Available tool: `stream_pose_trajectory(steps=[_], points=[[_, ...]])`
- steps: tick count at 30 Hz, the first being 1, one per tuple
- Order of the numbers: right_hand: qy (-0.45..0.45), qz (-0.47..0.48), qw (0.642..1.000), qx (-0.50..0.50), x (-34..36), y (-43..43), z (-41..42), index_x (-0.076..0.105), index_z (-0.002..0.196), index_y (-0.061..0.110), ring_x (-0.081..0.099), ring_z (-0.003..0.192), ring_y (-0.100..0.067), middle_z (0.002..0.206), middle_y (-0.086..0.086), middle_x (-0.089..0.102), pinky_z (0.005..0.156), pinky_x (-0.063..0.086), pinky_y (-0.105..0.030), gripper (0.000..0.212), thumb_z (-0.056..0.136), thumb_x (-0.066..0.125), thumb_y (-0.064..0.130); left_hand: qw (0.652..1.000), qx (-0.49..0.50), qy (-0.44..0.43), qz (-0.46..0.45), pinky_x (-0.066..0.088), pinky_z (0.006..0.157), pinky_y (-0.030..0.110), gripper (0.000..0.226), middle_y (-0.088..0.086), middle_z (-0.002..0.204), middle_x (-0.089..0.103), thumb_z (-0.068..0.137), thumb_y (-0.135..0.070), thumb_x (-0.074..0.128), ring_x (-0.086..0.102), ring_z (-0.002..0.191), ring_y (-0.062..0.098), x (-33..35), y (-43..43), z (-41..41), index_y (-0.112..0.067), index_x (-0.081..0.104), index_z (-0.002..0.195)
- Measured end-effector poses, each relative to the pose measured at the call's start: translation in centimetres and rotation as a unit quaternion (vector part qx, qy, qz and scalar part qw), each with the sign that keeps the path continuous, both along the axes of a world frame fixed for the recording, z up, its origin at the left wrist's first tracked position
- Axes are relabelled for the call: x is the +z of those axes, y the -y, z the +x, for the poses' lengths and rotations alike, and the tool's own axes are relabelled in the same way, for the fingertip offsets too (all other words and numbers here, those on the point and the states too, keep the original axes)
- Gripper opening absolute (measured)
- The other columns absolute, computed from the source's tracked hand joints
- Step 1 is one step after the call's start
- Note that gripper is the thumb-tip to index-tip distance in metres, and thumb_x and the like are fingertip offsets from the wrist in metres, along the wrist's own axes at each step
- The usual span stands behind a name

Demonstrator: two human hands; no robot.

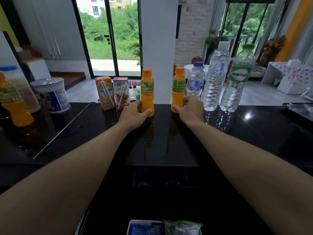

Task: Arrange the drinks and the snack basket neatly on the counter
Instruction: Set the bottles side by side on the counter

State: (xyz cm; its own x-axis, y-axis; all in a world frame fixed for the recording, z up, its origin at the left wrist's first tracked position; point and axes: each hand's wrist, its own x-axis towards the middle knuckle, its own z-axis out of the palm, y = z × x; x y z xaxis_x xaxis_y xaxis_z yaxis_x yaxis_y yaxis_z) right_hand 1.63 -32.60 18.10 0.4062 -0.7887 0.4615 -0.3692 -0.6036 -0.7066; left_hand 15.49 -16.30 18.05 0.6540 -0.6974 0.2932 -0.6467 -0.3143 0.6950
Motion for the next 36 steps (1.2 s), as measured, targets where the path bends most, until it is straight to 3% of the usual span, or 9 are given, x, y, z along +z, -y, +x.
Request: stream_pose_trajectory(steps=[8, 14, 16, 18, 22, 25, 29, 33, 36], points=[[0.001, 0.007, 1.000, 0.000, 0.1, -0.2, 0.0, 0.073, 0.115, 0.004, 0.067, 0.102, -0.021, 0.112, -0.010, 0.074, 0.083, 0.044, -0.025, 0.043, 0.084, 0.082, 0.032, 1.000, -0.005, -0.004, -0.009, 0.048, 0.101, 0.041, 0.053, 0.004, 0.134, 0.062, 0.093, -0.040, 0.066, 0.059, 0.120, 0.022, 0.0, -0.3, -0.2, -0.015, 0.055, 0.137], [0.001, 0.001, 1.000, -0.013, 0.0, -0.3, -0.3, 0.073, 0.108, -0.001, 0.055, 0.082, -0.012, 0.104, -0.012, 0.074, 0.068, 0.040, -0.019, 0.046, 0.082, 0.084, 0.035, 1.000, 0.000, -0.011, 0.000, 0.048, 0.103, 0.045, 0.060, 0.005, 0.137, 0.059, 0.092, -0.043, 0.067, 0.057, 0.122, 0.023, 0.2, -0.3, -0.2, -0.012, 0.051, 0.142], [0.004, -0.003, 1.000, -0.012, -0.1, -0.4, -0.7, 0.073, 0.101, -0.003, 0.062, 0.079, -0.018, 0.099, -0.013, 0.074, 0.065, 0.047, -0.025, 0.045, 0.080, 0.085, 0.035, 1.000, -0.004, -0.010, 0.004, 0.047, 0.104, 0.044, 0.059, 0.006, 0.138, 0.058, 0.092, -0.040, 0.067, 0.056, 0.124, 0.025, 0.3, -0.2, -0.3, -0.013, 0.049, 0.142], [0.010, 0.004, 1.000, -0.006, -0.1, -0.3, -1.3, 0.072, 0.103, -0.004, 0.069, 0.089, -0.025, 0.099, -0.014, 0.075, 0.075, 0.054, -0.032, 0.047, 0.079, 0.085, 0.035, 1.000, -0.007, -0.024, -0.002, 0.046, 0.106, 0.045, 0.061, 0.006, 0.140, 0.057, 0.092, -0.034, 0.069, 0.055, 0.127, 0.025, 0.4, -0.2, -0.6, -0.013, 0.045, 0.143], [0.009, 0.024, 1.000, 0.011, -0.1, -0.1, -2.5, 0.074, 0.110, 0.007, 0.064, 0.088, -0.011, 0.101, -0.004, 0.075, 0.075, 0.043, -0.019, 0.043, 0.081, 0.084, 0.036, 0.999, -0.008, -0.037, -0.002, 0.046, 0.106, 0.048, 0.061, 0.009, 0.139, 0.056, 0.090, -0.027, 0.071, 0.055, 0.127, 0.028, 0.9, 0.3, -1.4, -0.010, 0.043, 0.141], [-0.015, 0.012, 0.999, 0.049, -0.1, 0.3, -4.2, 0.076, 0.106, 0.010, 0.067, 0.088, -0.011, 0.098, -0.002, 0.076, 0.077, 0.048, -0.020, 0.034, 0.083, 0.082, 0.034, 0.999, -0.021, -0.029, 0.013, 0.047, 0.105, 0.047, 0.058, 0.010, 0.137, 0.058, 0.090, -0.027, 0.072, 0.056, 0.124, 0.028, 1.3, 1.1, -2.5, -0.009, 0.046, 0.139], [-0.087, -0.044, 0.990, 0.104, -0.1, 1.4, -7.3, 0.078, 0.105, 0.015, 0.068, 0.090, -0.013, 0.097, 0.001, 0.076, 0.088, 0.056, -0.035, 0.028, 0.085, 0.080, 0.034, 1.000, -0.027, 0.006, 0.010, 0.050, 0.099, 0.038, 0.053, 0.009, 0.131, 0.062, 0.089, -0.026, 0.072, 0.061, 0.116, 0.024, 1.4, 2.6, -4.3, -0.009, 0.052, 0.135], [-0.198, -0.086, 0.967, 0.134, -0.5, 3.0, -10.4, 0.075, 0.118, 0.019, 0.066, 0.100, -0.016, 0.111, 0.002, 0.074, 0.085, 0.049, -0.029, 0.043, 0.089, 0.072, 0.049, 1.000, -0.023, 0.020, 0.004, 0.050, 0.099, 0.039, 0.052, 0.010, 0.129, 0.063, 0.089, -0.029, 0.072, 0.061, 0.114, 0.025, 1.2, 3.9, -5.5, -0.008, 0.054, 0.133], [-0.234, -0.077, 0.959, 0.142, -1.0, 3.8, -11.3, 0.070, 0.128, 0.022, 0.061, 0.119, -0.020, 0.129, 0.003, 0.069, 0.099, 0.047, -0.034, 0.053, 0.092, 0.061, 0.060, 0.999, -0.020, 0.024, -0.007, 0.049, 0.096, 0.036, 0.051, 0.010, 0.128, 0.063, 0.090, -0.031, 0.072, 0.060, 0.114, 0.025, 0.9, 4.5, -6.0, -0.008, 0.055, 0.132]])
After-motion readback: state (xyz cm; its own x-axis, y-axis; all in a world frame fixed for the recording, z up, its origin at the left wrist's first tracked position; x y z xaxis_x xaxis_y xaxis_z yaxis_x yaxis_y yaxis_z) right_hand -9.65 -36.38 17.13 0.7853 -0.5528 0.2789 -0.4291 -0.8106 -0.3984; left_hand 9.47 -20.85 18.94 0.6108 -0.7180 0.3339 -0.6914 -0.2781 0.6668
